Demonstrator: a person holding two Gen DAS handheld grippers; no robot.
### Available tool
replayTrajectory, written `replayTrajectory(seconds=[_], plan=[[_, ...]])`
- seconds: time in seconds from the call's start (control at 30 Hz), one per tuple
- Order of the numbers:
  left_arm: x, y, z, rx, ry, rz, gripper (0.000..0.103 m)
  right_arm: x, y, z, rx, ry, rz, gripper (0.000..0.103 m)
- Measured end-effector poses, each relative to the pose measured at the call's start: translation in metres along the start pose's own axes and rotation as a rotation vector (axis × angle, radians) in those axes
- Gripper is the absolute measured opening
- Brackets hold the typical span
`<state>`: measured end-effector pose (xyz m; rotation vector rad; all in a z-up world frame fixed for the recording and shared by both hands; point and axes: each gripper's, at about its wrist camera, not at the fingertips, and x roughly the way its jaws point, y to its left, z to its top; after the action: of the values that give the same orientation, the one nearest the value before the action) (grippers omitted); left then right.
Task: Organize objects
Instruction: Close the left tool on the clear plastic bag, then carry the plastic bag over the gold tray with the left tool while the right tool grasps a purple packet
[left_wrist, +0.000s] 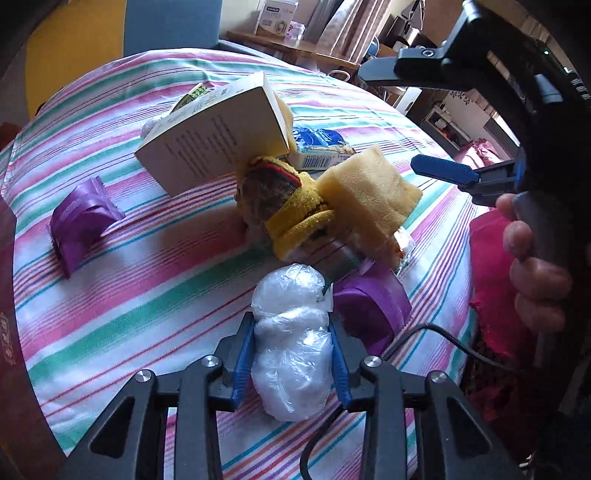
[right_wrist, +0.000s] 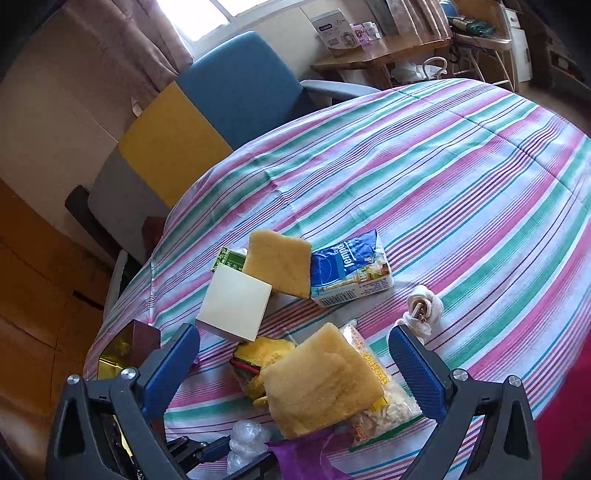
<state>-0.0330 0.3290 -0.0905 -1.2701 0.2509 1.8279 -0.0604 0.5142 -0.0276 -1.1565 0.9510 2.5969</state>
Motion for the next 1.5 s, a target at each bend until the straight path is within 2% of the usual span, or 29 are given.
replayTrajectory(seconds=[0.37, 0.53, 0.7, 0.73, 0.83, 1.03, 1.23, 1.5], plan=[[-0.052, 0.022, -0.03, -0.057, -0.114, 0.115, 0.036, 0.009, 0.011, -0.002, -0.074, 0.026, -0.055, 0.101], [-0.079, 0.024, -0.035, -0.093, -0.187, 0.129, 0.036, 0.018, 0.026, -0.008, -0.162, 0.064, -0.097, 0.101], [-0.117, 0.033, -0.046, -0.128, -0.258, 0.149, 0.036, 0.015, 0.018, -0.006, -0.132, 0.051, -0.11, 0.101], [-0.125, 0.039, -0.048, -0.141, -0.27, 0.156, 0.036, 0.012, 0.017, -0.005, -0.126, 0.037, -0.107, 0.1], [-0.148, 0.062, -0.061, -0.201, -0.311, 0.189, 0.036, 0.006, 0.022, -0.004, -0.142, 0.006, -0.096, 0.087], [-0.18, 0.112, -0.087, -0.329, -0.366, 0.28, 0.036, 0.005, 0.057, -0.017, -0.311, -0.013, -0.111, 0.068], [-0.195, 0.146, -0.116, -0.424, -0.373, 0.352, 0.036, 0.013, 0.087, -0.039, -0.484, 0.021, -0.12, 0.061], [-0.209, 0.173, -0.142, -0.484, -0.371, 0.403, 0.036, 0.039, 0.147, -0.07, -0.616, 0.112, -0.05, 0.059]])
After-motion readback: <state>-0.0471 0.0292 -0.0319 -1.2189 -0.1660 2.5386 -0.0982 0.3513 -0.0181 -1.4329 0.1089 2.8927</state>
